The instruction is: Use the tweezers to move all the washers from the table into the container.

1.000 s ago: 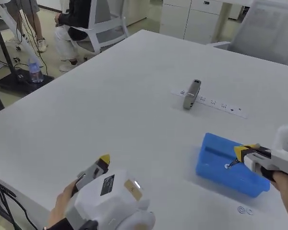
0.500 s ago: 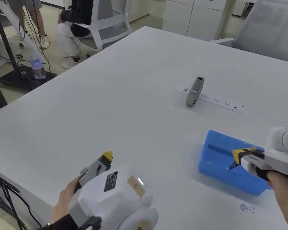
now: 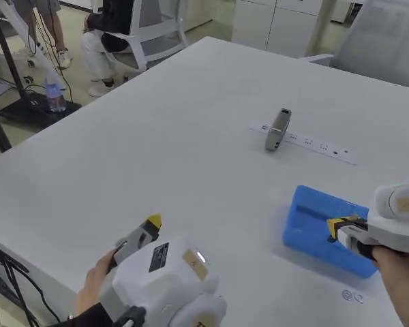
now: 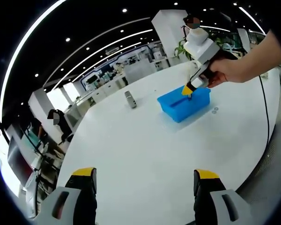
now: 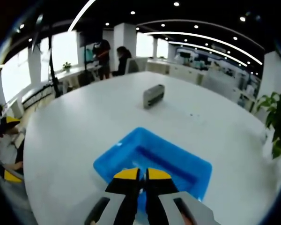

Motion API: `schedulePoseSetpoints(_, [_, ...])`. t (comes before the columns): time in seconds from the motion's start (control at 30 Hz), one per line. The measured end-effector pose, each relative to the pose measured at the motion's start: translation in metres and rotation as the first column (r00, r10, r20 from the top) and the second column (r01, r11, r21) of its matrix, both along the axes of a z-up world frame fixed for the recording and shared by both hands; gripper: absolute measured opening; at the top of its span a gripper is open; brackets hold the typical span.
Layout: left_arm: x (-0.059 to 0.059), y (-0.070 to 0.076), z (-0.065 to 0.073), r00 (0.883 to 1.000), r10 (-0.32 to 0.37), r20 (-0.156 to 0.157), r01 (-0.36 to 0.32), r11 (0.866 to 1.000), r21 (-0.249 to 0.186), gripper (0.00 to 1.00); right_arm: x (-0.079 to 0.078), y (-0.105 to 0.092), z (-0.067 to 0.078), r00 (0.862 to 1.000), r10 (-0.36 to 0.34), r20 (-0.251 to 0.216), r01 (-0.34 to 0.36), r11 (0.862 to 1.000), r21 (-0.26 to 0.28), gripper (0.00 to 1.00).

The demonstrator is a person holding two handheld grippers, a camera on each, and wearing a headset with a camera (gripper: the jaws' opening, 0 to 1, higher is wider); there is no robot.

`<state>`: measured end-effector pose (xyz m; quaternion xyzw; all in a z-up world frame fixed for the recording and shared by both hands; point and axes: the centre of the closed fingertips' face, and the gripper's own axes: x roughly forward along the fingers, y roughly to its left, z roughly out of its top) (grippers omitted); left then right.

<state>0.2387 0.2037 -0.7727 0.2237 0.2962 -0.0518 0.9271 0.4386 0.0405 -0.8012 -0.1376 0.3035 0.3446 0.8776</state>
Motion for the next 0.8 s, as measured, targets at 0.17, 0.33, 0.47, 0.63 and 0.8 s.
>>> schedulePoseSetpoints(0.17, [-0.0003, -0.0006, -0.0007, 1.0, -0.004, -0.004, 0.004, 1.0, 0.004, 0.87, 0.0011, 0.0017, -0.0012, 1.0, 0.001, -0.003, -0.001, 1.0, 0.004, 0.01])
schedulePoseSetpoints(0.33, [-0.0003, -0.0006, -0.0009, 1.0, -0.004, -0.006, 0.004, 1.0, 0.004, 0.87, 0.0015, 0.0007, -0.0021, 1.0, 0.003, 0.012, -0.003, 1.0, 0.009, 0.01])
schedulePoseSetpoints(0.47, [-0.0002, -0.0011, -0.0009, 1.0, -0.007, -0.005, 0.007, 1.0, 0.004, 0.87, 0.0005, -0.0014, 0.0002, 1.0, -0.006, 0.003, 0.006, 1.0, 0.017, 0.01])
schedulePoseSetpoints(0.63, [-0.0003, 0.0006, 0.0001, 1.0, 0.002, -0.001, -0.002, 1.0, 0.002, 0.87, -0.0004, -0.0015, 0.001, 1.0, 0.0, 0.012, 0.0, 1.0, 0.013, 0.02])
schedulePoseSetpoints(0.8, [-0.0001, 0.002, 0.0012, 1.0, 0.009, 0.005, -0.009, 1.0, 0.0, 0.87, 0.0009, -0.0011, 0.0056, 1.0, -0.023, -0.003, 0.023, 0.998, 0.058, 0.02])
